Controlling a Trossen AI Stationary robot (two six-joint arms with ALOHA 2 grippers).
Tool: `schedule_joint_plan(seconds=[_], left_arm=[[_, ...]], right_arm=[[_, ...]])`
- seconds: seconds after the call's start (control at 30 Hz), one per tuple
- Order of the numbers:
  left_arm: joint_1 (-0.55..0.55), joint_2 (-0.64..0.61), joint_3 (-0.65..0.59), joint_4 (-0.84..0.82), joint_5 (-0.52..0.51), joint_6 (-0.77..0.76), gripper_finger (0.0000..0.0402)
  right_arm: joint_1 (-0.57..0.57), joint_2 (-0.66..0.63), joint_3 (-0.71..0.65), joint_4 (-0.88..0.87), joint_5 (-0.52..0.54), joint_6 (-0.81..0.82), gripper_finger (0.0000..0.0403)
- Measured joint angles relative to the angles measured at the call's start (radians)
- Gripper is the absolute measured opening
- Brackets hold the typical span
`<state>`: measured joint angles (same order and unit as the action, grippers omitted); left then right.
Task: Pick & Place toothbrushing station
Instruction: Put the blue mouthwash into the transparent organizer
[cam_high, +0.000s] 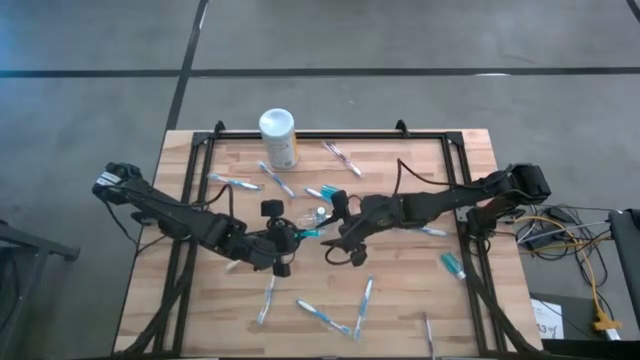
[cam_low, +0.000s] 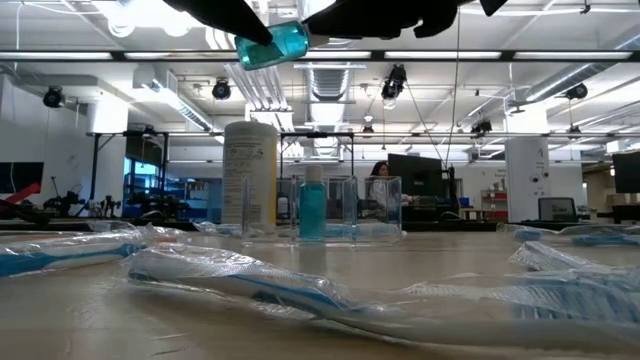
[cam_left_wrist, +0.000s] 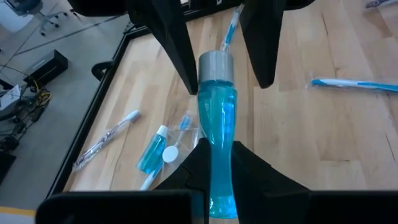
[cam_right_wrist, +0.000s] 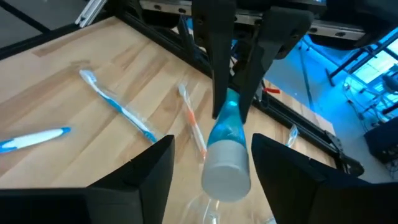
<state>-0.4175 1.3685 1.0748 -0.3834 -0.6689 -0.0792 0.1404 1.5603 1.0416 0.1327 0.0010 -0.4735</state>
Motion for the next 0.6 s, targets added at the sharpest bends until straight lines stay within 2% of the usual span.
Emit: schedule_joint_plan(seconds=[0.43,0.6], left_arm=[[0.0,0.0,0.0,0.001,-0.001,-0.009,0.0039],[0.0,0.0,0.0,0.0,0.0,-0.008,0.0039]], right_arm=[[-0.004,0.006,0.0,-0.005,0.034,-0.024,0.0095],[-0.004,0.005,0.0,-0.006,0.033,-0.03,0.009]])
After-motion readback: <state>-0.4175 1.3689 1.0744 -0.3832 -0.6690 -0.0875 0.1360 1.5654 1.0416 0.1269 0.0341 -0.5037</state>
